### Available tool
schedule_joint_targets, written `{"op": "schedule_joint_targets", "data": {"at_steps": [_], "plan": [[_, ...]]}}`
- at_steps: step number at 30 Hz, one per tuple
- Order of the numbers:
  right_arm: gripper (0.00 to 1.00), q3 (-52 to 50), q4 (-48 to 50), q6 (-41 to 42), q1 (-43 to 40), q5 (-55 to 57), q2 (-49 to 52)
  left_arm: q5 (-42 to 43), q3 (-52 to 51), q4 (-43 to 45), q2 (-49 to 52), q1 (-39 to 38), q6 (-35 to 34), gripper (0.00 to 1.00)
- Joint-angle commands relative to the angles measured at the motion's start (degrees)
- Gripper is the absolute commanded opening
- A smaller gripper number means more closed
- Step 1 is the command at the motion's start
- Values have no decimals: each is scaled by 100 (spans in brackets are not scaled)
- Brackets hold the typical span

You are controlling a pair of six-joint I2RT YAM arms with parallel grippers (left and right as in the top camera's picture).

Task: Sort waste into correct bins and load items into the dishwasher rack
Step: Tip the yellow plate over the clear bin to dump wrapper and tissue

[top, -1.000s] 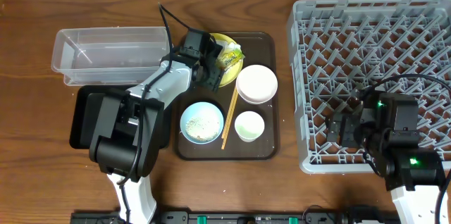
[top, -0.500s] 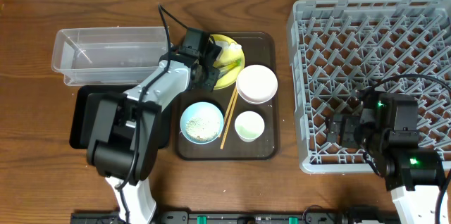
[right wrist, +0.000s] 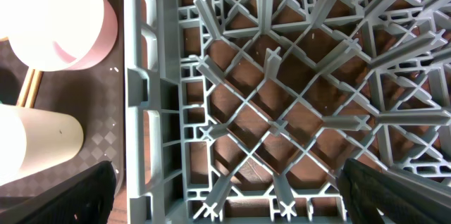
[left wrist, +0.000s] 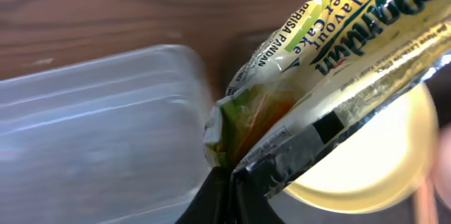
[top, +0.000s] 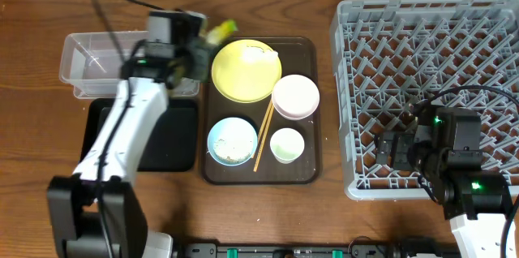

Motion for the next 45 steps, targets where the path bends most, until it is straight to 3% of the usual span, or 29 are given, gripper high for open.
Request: {"op": "schedule_joint_targets", "data": {"at_steps": [1,6,8,10,11,15,21,27,32,42,45], "plan": [[99,136,-2,-22,-63,-44,-9,-131,26,22,-52,378,-52,11],[99,136,-7,-22,-63,-46,-9,-131,24,20,157,820,-52,11],[99,136,-4,-22,-63,-46,-9,-129,24,22,249,940,-52,17],[99,136,-4,-22,-63,-44,-9,-129,24,22,284,994,-52,40],[99,136,-4,-22,-63,-44,-9,-127,24,26,286,1003,-52,44],[99,136,-2,-22,-63,-44,-9,-28,26,66,275,970,-55,44],[99,136,-2,-22,-63,-44,-9,1045,26,87,264,584,-52,46],[99,136,0,-22,-63,-44,-9,1014,26,387,264,-258,352,73],[99,136,0,-22,-63,-44,-9,1014,271,518,328,-723,437,75],[99,136,2,-22,-63,-44,-9,973,1427,455,1209,-822,120,76],[99,136,0,-22,-63,-44,-9,973,1427,566,1528,-868,125,82]]}}
